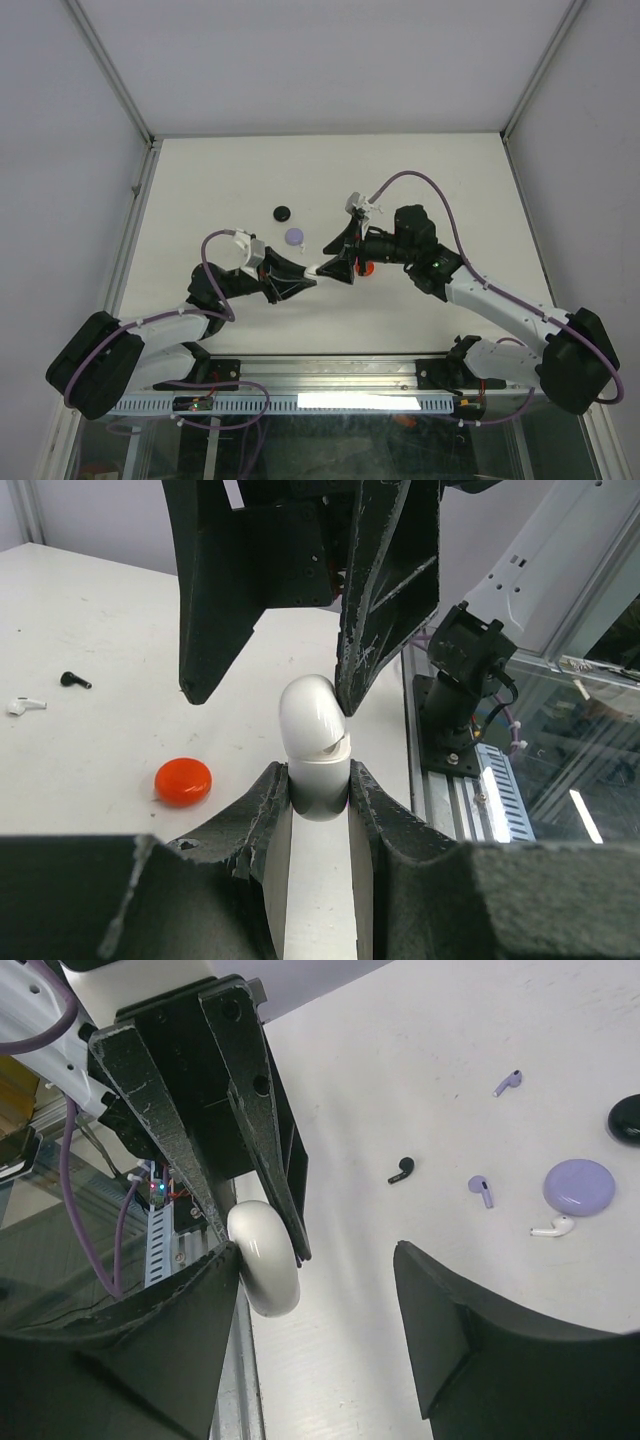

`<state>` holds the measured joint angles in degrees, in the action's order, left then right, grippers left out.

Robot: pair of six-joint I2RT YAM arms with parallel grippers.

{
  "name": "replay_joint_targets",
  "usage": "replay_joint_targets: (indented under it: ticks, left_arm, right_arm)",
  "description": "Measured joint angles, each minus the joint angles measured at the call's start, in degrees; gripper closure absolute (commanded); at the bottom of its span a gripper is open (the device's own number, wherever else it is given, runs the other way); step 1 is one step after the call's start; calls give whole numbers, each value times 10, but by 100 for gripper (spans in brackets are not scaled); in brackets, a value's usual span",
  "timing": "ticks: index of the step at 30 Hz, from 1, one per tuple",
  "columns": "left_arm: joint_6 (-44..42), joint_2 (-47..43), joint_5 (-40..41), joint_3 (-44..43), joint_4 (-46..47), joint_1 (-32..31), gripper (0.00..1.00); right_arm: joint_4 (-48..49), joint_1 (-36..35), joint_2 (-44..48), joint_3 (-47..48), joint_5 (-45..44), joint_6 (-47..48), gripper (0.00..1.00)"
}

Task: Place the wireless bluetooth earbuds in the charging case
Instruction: Open the charging case.

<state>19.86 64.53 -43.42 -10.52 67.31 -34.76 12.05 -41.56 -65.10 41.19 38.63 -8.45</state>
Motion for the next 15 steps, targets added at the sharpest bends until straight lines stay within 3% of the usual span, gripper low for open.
replay_joint_targets:
  ticks: [15]
  left_arm:
    - [3, -13, -25, 12, 27, -5, 100]
  right_arm:
    - [-27, 13, -26, 29, -40, 16, 36]
